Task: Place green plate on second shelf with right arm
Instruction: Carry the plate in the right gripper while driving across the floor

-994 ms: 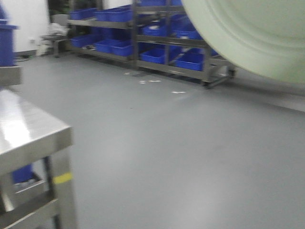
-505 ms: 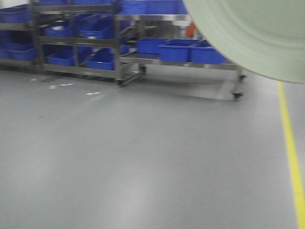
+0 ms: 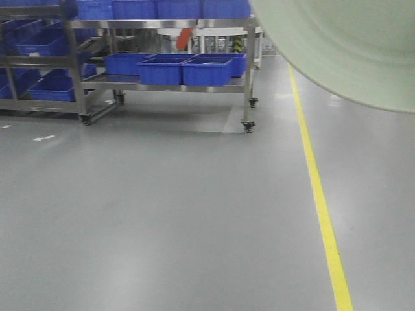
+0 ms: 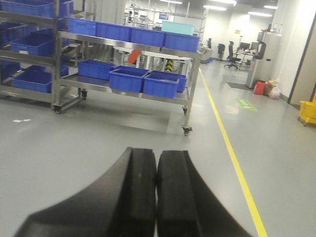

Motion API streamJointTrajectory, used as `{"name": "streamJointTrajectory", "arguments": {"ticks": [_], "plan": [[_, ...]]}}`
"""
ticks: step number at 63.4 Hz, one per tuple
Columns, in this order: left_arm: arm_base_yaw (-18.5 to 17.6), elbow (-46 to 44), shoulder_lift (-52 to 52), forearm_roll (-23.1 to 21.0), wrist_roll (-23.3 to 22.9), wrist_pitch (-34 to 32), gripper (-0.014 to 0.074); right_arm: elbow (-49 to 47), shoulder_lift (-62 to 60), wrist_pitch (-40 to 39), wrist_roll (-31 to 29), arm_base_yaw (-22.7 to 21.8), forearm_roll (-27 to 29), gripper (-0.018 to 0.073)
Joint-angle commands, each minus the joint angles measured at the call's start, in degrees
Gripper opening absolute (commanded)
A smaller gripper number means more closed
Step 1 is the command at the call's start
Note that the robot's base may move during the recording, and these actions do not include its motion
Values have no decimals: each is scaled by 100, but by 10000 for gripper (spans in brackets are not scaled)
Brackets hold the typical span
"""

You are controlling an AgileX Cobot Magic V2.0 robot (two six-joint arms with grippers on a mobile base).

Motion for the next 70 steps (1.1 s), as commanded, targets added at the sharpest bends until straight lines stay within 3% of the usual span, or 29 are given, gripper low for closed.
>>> {"name": "streamJointTrajectory", "arguments": {"ticks": [1,70], "plan": [[-51,234,-92,-34,-17,-454,130,-191,13,-683,54,-28,12,56],[-51,234,-92,-34,-17,-454,130,-191,13,-683,54,-28,12,56]]}}
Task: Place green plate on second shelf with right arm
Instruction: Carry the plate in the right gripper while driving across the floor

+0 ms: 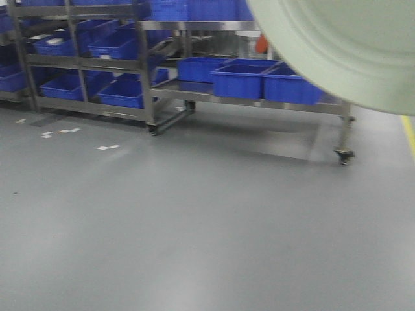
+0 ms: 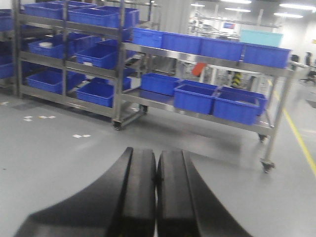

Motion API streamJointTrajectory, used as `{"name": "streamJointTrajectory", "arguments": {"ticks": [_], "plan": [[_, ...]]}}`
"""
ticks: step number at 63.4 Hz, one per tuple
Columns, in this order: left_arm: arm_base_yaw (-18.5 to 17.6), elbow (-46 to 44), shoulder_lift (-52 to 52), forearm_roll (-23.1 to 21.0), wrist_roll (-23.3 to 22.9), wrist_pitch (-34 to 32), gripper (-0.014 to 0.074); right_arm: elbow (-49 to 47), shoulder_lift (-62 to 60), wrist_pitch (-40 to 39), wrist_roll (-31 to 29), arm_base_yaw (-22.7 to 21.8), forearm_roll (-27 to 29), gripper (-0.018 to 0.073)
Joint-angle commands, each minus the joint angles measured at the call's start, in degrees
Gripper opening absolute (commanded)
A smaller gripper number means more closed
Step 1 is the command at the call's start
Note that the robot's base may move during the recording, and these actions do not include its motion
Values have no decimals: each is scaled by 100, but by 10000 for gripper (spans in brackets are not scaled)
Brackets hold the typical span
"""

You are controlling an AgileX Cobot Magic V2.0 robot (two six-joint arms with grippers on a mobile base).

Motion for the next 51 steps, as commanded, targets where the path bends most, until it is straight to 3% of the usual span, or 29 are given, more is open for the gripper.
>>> {"name": "streamJointTrajectory", "arguments": {"ticks": [1,51], "plan": [[-51,234,-92,-34,-17,-454,130,-191,22,-683,38,-28,12,56],[-51,234,-92,-34,-17,-454,130,-191,22,-683,38,-28,12,56]]}}
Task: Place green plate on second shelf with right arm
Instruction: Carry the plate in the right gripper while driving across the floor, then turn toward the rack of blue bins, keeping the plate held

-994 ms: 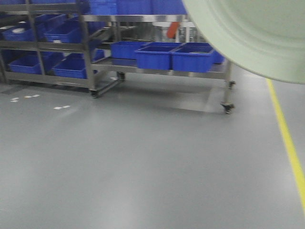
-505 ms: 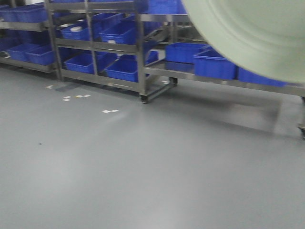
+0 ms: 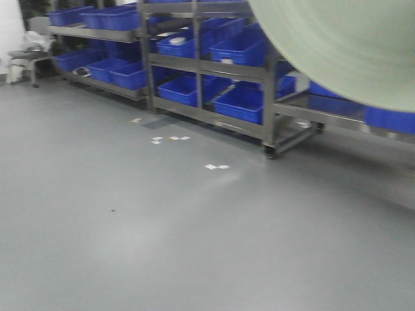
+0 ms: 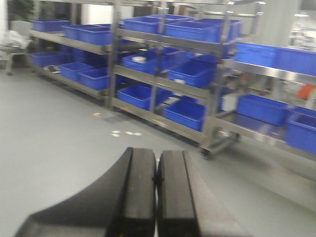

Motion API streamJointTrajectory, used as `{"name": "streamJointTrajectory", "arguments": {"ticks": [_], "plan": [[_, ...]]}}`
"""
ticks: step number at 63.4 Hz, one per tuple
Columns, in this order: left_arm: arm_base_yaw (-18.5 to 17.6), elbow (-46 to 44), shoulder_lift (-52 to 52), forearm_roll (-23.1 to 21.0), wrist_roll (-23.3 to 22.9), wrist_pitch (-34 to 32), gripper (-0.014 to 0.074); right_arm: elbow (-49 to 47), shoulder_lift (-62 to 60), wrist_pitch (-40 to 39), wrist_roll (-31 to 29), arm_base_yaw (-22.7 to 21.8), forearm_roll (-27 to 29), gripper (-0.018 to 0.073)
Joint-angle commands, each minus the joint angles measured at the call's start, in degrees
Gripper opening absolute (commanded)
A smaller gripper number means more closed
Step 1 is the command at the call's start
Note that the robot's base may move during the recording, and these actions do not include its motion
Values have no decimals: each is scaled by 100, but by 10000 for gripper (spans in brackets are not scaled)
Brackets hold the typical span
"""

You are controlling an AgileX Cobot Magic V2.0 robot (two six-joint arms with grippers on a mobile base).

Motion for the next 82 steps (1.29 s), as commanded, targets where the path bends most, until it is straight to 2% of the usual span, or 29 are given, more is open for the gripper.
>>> {"name": "streamJointTrajectory", "arguments": {"ticks": [1,82], "plan": [[-51,234,-92,-34,-17,-454,130,-191,22,-662,38,-28,12,56],[-51,234,-92,-34,-17,-454,130,-191,22,-662,38,-28,12,56]]}}
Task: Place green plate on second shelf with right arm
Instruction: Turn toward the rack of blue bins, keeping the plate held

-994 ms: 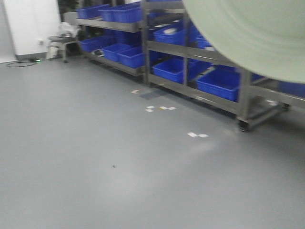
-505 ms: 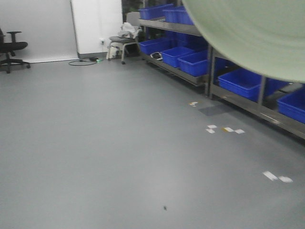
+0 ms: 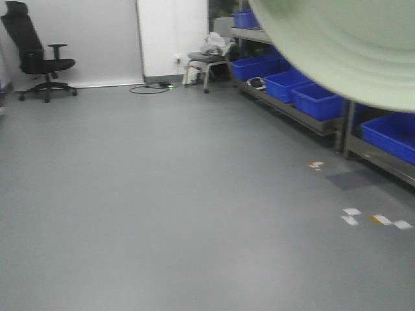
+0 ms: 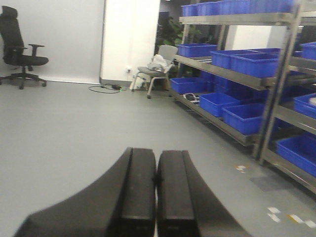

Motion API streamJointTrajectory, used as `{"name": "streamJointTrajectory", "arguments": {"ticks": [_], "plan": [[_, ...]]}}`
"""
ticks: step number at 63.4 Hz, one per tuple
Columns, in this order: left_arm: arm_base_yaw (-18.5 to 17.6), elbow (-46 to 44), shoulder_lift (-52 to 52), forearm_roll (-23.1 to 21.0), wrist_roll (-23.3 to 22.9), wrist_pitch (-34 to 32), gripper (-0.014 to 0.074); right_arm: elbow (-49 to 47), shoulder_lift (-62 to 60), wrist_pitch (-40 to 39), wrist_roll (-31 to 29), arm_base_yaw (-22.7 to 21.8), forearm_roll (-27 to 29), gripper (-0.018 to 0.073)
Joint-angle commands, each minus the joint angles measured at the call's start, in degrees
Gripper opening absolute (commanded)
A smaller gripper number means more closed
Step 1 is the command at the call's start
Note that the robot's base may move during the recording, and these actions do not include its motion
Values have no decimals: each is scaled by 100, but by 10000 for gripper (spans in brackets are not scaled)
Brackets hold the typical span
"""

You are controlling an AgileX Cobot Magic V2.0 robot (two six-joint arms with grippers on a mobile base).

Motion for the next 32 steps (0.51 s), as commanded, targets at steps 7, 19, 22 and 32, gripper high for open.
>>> {"name": "streamJointTrajectory", "arguments": {"ticks": [7,19,22,32], "plan": [[-51,234,-92,-34,-17,-454,130,-191,22,-642,38,-28,12,56],[-51,234,-92,-34,-17,-454,130,-191,22,-642,38,-28,12,56],[-51,234,-92,-34,-17,-454,130,-191,22,-642,38,-28,12,56],[-51,234,-92,-34,-17,-454,130,-191,22,-642,38,-28,12,56]]}}
